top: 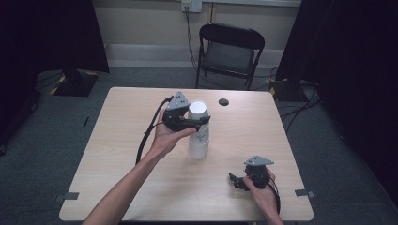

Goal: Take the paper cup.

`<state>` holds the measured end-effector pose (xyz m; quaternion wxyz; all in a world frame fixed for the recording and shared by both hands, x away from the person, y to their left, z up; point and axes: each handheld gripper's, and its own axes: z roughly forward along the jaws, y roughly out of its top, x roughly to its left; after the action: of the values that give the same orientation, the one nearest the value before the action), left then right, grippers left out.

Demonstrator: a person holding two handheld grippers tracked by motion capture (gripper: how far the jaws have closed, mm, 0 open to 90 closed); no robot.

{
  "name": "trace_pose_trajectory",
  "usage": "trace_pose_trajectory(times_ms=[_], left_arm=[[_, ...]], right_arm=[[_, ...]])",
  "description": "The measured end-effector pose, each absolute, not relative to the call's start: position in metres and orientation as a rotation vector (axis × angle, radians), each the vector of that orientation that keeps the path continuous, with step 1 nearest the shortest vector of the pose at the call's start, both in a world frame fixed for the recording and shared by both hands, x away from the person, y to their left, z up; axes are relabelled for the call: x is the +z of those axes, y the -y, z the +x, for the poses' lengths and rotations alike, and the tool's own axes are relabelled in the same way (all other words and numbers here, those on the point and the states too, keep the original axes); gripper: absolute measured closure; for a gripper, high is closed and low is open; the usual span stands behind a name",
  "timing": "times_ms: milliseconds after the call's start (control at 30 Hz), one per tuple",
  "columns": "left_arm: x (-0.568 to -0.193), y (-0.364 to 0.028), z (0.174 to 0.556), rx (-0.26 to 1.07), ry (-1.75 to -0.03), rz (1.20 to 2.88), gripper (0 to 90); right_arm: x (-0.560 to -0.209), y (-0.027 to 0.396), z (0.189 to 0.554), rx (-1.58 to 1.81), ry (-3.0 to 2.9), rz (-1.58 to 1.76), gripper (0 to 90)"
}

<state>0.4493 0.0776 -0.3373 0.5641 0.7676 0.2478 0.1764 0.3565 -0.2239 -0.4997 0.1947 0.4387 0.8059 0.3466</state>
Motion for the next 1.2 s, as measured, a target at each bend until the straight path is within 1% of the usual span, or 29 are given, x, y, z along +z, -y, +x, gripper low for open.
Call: trace_pose_trajectory(times_ms=[267, 433, 567, 900, 1200], left_arm=[[-0.326, -0.082, 0.448, 0.415, -0.584, 1.752, 32.1], [-0.319, -0.087, 0.447, 0.425, -0.577, 1.753, 32.6], [-0.313, -0.1, 0.444, 0.422, -0.612, 1.739, 32.8], [-0.315, -0.131, 0.429, 0.386, -0.6, 1.762, 32.8], [-0.32, -0.146, 0.413, 0.355, -0.583, 1.755, 33.3]], right_arm=[[-0.5, 0.224, 0.357, 0.972, -2.259, 1.23, 10.5], [-0.5, 0.224, 0.357, 0.972, -2.259, 1.23, 10.5], [-0.5, 0.224, 0.356, 0.972, -2.259, 1.231, 10.5], [-0.5, 0.224, 0.356, 0.97, -2.257, 1.232, 10.5], [-0.5, 0.223, 0.356, 0.97, -2.254, 1.235, 10.9]])
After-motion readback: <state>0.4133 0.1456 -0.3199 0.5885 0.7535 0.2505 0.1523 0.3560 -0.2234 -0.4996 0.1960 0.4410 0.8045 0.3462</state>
